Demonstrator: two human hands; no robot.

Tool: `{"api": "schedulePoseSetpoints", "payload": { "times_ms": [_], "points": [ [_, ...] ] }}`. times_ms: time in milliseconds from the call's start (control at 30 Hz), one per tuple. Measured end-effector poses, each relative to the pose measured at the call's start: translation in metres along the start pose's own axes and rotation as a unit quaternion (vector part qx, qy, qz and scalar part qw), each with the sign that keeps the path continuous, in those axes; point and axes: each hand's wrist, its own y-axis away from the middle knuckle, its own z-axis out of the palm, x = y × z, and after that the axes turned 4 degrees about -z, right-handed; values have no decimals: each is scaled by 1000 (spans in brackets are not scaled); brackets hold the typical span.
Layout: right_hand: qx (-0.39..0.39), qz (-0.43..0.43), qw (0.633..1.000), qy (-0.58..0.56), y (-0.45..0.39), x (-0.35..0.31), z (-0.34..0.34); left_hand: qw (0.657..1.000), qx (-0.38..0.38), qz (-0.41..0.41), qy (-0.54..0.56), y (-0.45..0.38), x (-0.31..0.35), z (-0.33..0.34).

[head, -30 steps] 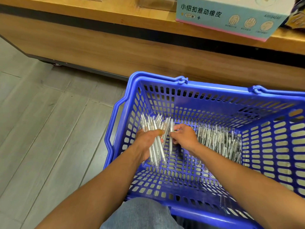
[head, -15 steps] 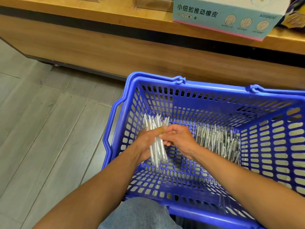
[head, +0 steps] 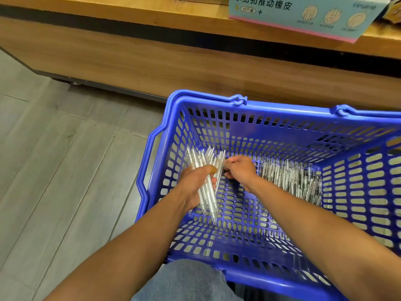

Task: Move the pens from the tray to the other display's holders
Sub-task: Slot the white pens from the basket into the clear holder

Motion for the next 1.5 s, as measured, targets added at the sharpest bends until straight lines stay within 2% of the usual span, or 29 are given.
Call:
{"api": "schedulePoseSetpoints", "payload": {
  "times_ms": [100,233,400,533,667,767,933,1100,1300,1500],
  "points": [
    [18,-6,990,140,-8,1,16,1000,7,-1,-4,-2,-1,0],
    [58,26,976,206,-17,-2,29,1000,21,4,-21,-2,-1,1],
    [83,14,955,283,-17,-3,40,999,24,11,-32,-1,-1,2],
    [51,23,964,259,-11,-2,32,998,24,24,-58,2,2,3],
    [-9,-27,983,184,9,4,-1,998,-1,30,-46,7,6,5],
    [-10,-30,994,109,28,2,-26,999,-19,24,-25,12,11,6],
    [-13,-16,997,75,66,-12,-49,999,-34,20,-15,35,23,-3],
    [-58,-9,997,53,125,-56,-72,998,-44,22,-39,90,44,-15],
    [-39,15,998,56,235,-146,-102,993,-110,-7,-28,206,78,-29],
    [-2,12,997,70,351,-268,-129,995,-92,-42,-16,359,136,-45]
  ]
}}
